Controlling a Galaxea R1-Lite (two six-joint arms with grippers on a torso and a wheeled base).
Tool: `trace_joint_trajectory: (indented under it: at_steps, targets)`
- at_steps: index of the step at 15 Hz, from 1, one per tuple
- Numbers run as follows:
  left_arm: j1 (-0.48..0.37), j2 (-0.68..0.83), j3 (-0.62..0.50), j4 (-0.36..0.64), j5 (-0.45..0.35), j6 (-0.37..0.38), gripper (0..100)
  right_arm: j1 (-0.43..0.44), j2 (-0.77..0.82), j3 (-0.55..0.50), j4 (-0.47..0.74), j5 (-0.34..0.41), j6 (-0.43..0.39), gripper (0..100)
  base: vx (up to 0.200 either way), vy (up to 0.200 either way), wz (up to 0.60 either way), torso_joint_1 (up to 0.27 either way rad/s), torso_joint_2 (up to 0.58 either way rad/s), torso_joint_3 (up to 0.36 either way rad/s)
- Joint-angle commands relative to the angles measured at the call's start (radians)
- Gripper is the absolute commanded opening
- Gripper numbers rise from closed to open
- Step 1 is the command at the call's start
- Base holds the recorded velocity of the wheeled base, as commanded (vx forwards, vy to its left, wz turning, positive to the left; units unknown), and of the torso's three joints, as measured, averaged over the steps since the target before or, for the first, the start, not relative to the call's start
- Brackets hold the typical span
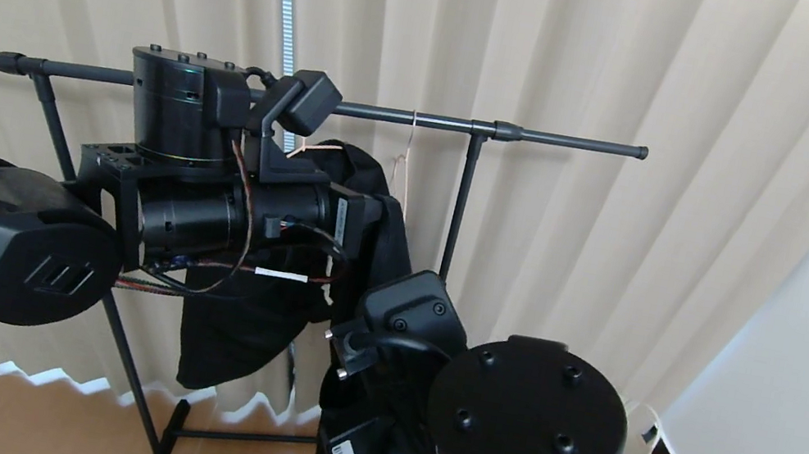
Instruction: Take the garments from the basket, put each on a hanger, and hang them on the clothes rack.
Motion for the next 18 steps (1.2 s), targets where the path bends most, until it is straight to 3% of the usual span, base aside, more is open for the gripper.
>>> trace_joint_trajectory:
  at_steps: [1,2,5,7,9,12,13,14,15,16,18]
  targets:
    - [0.035,-0.004,0.001,0.004,0.002,0.005,0,-0.08,-0.005,0.005,0.037,-0.009,-0.05,0,0.0,0.0,0.0,0.0,0.0,0.0]
    - [0.047,-0.01,0.003,0.012,0.002,0.024,0,-0.113,-0.005,0.0,0.063,-0.019,-0.063,0,0.0,0.0,0.0,0.0,0.0,0.0]
    - [0.073,-0.07,0.081,0.141,0.133,0.222,0,-0.234,0.038,-0.077,0.073,-0.056,-0.063,0,0.0,0.0,0.0,0.0,0.0,0.0]
    - [0.045,-0.096,0.131,0.216,0.183,0.262,0,-0.251,0.127,-0.14,0.029,-0.058,-0.02,0,0.0,0.0,0.0,0.0,0.0,0.0]
    - [-0.014,-0.113,0.153,0.324,0.254,0.251,0,-0.258,0.205,-0.19,-0.045,-0.065,0.02,0,0.0,0.0,0.0,0.0,0.0,0.0]
    - [-0.139,-0.122,0.141,0.46,0.277,0.102,0,-0.258,0.274,-0.242,-0.1,-0.099,0.066,0,0.0,0.0,0.0,0.0,0.0,0.0]
    - [-0.203,-0.121,0.105,0.528,0.285,-0.022,0,-0.258,0.292,-0.253,-0.126,-0.102,0.082,0,0.0,0.0,0.0,0.0,0.0,0.0]
    - [-0.208,-0.119,0.102,0.534,0.285,-0.034,0,-0.258,0.292,-0.253,-0.129,-0.102,0.082,0,0.0,0.0,0.0,0.0,0.0,0.0]
    - [-0.257,-0.113,0.056,0.575,0.285,-0.189,0,-0.257,0.297,-0.255,-0.158,-0.102,0.094,0,0.0,0.0,0.0,0.0,0.0,0.0]
    - [-0.274,-0.104,0.036,0.577,0.285,-0.255,0,-0.257,0.297,-0.253,-0.164,-0.101,0.097,0,0.0,0.0,0.0,0.0,0.0,0.0]
    - [-0.284,-0.102,0.024,0.577,0.285,-0.306,0,-0.257,0.297,-0.253,-0.164,-0.102,0.105,0,0.0,0.0,0.0,0.0,0.0,0.0]
